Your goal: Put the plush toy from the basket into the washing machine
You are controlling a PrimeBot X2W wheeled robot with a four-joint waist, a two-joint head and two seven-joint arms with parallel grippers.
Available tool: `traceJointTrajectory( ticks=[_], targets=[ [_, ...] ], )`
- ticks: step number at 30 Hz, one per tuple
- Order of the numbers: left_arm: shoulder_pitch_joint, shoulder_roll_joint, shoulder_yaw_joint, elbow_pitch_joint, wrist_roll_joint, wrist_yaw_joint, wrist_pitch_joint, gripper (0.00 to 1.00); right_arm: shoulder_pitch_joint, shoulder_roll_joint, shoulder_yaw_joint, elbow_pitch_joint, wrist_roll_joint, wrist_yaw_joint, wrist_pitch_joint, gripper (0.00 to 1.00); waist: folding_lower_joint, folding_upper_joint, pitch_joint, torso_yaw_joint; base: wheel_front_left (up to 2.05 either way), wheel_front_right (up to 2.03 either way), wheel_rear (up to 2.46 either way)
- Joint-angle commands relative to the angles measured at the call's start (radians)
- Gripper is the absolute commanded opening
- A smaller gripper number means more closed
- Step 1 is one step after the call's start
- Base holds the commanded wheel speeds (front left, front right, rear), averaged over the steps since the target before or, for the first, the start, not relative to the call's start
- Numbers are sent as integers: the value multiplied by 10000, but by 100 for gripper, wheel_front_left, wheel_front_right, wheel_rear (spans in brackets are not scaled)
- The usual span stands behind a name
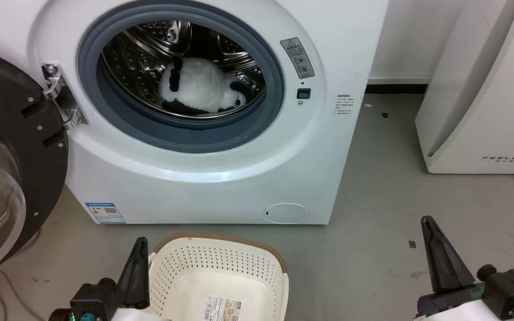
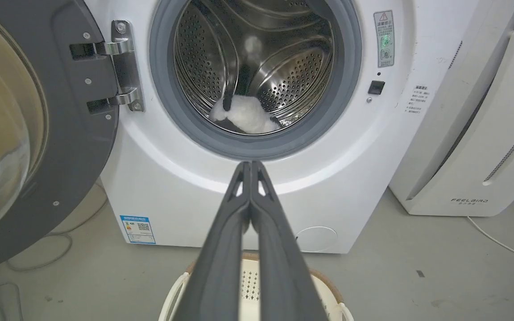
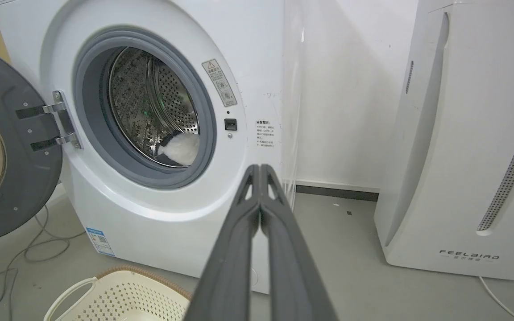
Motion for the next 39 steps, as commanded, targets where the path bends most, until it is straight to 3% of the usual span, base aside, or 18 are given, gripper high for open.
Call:
traceJointTrajectory(
  ticks=[1,39],
  targets=[
    [-25,-31,39,-26,90,-19,44,0,-24,0,0,11,-30,0,70,0,1,0,-3,-1,0,0,0],
    [-220,-281,351,-240,798,-167,801,0,-208,-1,13,93,-260,-3,830,0,1,0,-117,-51,0,0,0]
  ],
)
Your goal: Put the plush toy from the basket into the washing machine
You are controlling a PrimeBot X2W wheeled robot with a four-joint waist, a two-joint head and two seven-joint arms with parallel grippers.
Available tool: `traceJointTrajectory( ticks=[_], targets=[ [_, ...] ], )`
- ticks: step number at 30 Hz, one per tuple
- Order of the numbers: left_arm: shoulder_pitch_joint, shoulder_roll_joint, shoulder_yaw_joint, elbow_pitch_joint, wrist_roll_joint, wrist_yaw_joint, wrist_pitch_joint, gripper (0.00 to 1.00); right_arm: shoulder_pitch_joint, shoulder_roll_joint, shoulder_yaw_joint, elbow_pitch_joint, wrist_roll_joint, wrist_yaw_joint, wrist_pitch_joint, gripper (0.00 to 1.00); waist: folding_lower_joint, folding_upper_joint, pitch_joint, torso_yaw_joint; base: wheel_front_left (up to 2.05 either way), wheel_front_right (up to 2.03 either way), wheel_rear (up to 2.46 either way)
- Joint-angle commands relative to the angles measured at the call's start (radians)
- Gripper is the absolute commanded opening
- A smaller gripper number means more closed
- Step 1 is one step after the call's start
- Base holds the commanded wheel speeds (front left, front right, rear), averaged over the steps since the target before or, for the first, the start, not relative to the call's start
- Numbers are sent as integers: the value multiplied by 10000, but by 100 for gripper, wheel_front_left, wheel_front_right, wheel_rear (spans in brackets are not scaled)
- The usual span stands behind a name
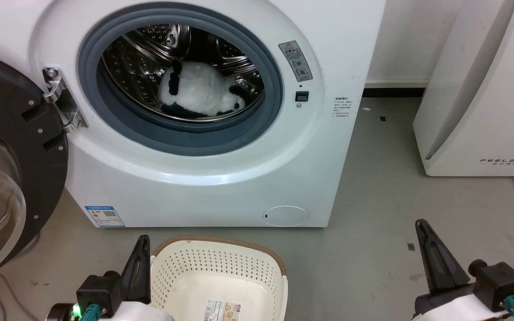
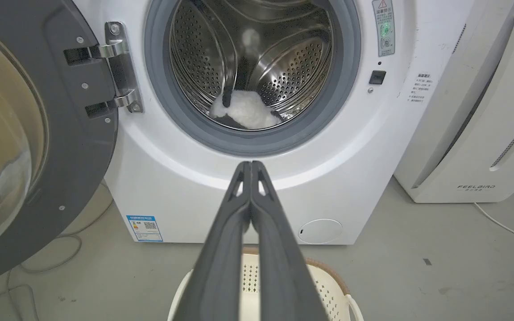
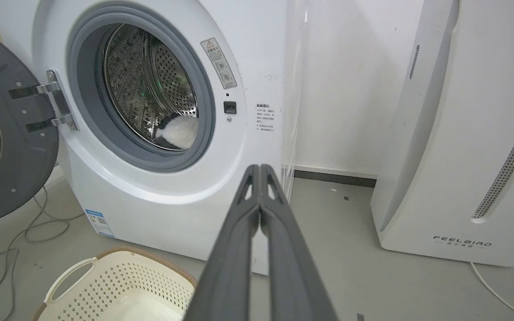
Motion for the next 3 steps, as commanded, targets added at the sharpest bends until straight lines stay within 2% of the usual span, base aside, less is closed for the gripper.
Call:
traceJointTrajectory(
  ticks=[1,3],
  targets=[
    [-154,-40,62,-81,111,-42,62,0,-154,-1,8,34,-96,-3,66,0,0,-1,-4,-2,0,0,0],
    [-164,-54,79,-93,149,-50,103,0,-164,-1,8,38,-108,-3,107,0,0,-1,-11,-4,0,0,0]
  ],
)
